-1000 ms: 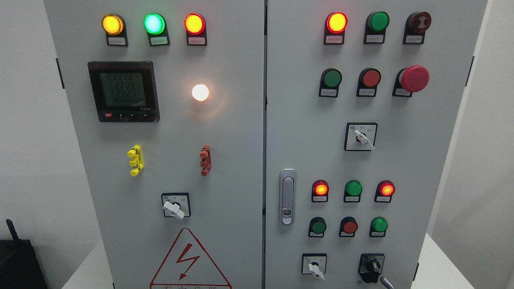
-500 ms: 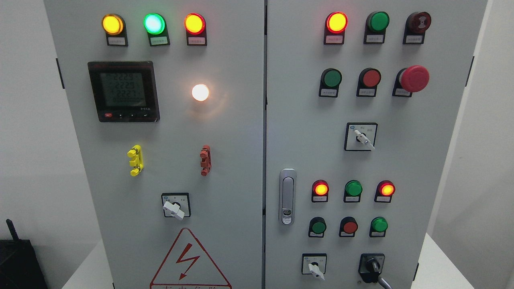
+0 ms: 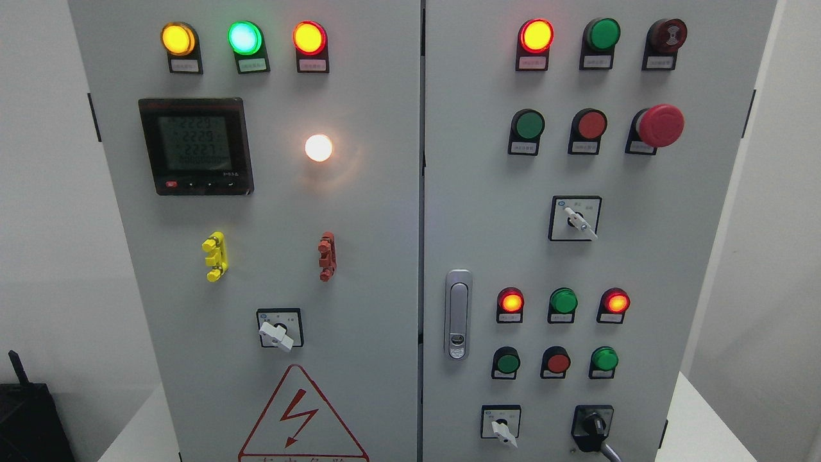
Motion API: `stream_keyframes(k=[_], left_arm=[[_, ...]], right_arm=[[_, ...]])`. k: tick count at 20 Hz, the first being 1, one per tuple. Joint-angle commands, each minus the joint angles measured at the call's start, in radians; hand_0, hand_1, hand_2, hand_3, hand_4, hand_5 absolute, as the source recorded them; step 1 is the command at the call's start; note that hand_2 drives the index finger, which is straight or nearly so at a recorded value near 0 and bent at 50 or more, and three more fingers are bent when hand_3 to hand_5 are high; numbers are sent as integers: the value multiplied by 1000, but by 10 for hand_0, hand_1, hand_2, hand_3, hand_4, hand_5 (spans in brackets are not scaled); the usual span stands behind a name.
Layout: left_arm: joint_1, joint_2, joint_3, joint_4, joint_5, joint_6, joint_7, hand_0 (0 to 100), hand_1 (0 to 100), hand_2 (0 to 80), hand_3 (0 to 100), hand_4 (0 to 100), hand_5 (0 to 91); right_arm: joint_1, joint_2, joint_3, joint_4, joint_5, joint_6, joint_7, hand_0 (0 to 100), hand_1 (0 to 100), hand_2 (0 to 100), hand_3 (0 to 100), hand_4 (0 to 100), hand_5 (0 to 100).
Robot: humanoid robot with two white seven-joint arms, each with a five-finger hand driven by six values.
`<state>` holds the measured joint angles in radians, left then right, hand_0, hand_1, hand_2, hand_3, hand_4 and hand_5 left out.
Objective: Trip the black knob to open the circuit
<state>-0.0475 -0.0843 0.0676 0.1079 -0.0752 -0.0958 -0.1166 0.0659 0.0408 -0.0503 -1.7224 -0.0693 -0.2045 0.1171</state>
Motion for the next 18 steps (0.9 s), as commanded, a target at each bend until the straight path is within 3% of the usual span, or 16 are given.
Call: stream_keyframes(k=[1, 18], left_arm=[[0, 0, 0, -25, 0, -1, 0, 120, 389, 0, 0, 0, 0], [0, 0, 1, -25, 0, -1, 0, 120, 389, 0, 0, 0, 0]], right_arm=[[2, 2, 13, -11, 2, -1, -2, 0, 155, 5, 1000, 1000, 973], [3, 5, 52, -22, 3, -3, -2, 0, 154, 7, 1000, 1000, 973]])
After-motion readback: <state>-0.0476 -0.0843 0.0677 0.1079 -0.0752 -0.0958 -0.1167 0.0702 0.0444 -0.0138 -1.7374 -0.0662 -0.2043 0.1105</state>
